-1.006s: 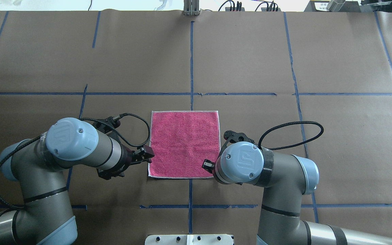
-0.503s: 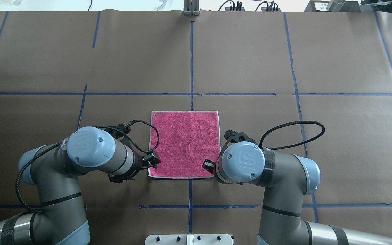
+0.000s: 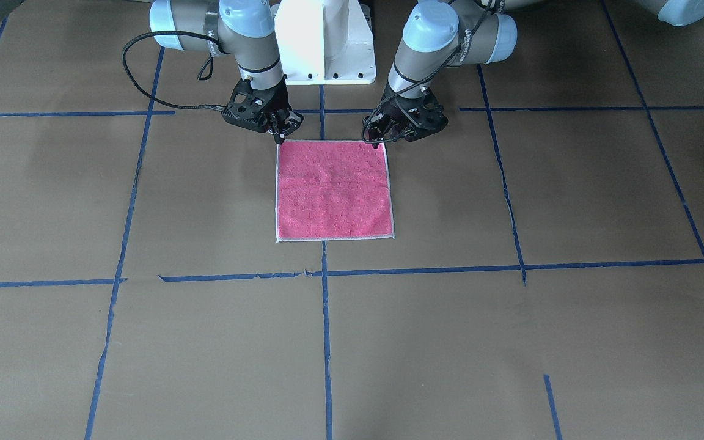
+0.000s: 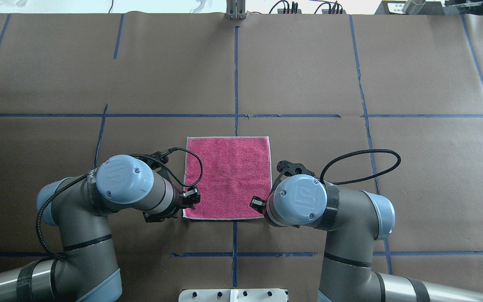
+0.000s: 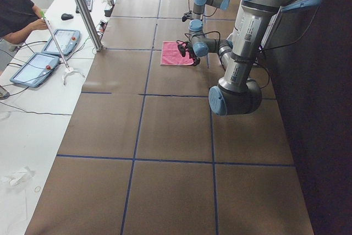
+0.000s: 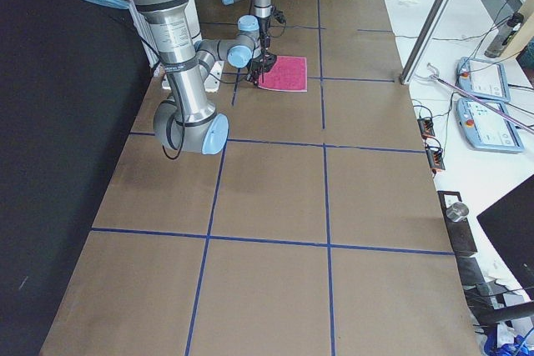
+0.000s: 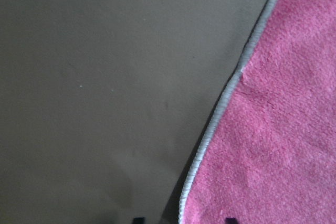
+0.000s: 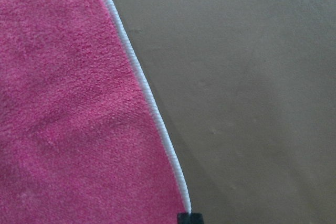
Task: Fold towel twice with both arms
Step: 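Lower both grippers and pinch the towel's nearer corners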
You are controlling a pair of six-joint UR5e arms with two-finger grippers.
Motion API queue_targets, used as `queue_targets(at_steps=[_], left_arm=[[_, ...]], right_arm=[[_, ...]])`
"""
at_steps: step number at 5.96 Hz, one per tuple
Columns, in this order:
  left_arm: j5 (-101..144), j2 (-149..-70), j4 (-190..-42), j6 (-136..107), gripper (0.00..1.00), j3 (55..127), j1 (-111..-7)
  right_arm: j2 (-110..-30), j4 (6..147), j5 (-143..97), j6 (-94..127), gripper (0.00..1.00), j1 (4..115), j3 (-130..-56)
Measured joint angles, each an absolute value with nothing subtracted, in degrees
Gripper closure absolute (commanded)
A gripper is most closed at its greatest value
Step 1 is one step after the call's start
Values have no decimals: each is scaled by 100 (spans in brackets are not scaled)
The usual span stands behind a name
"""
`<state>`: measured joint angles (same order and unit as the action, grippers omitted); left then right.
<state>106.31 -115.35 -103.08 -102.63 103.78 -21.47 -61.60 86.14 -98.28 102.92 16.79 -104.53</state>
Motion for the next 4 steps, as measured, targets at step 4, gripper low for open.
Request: queue_targets(at_steps=[4], left_arm=[[10637, -11561, -10318, -10263, 59, 10315, -2147]], right_arm=[[-6161, 8605, -9834, 10292, 97, 1679, -10450]])
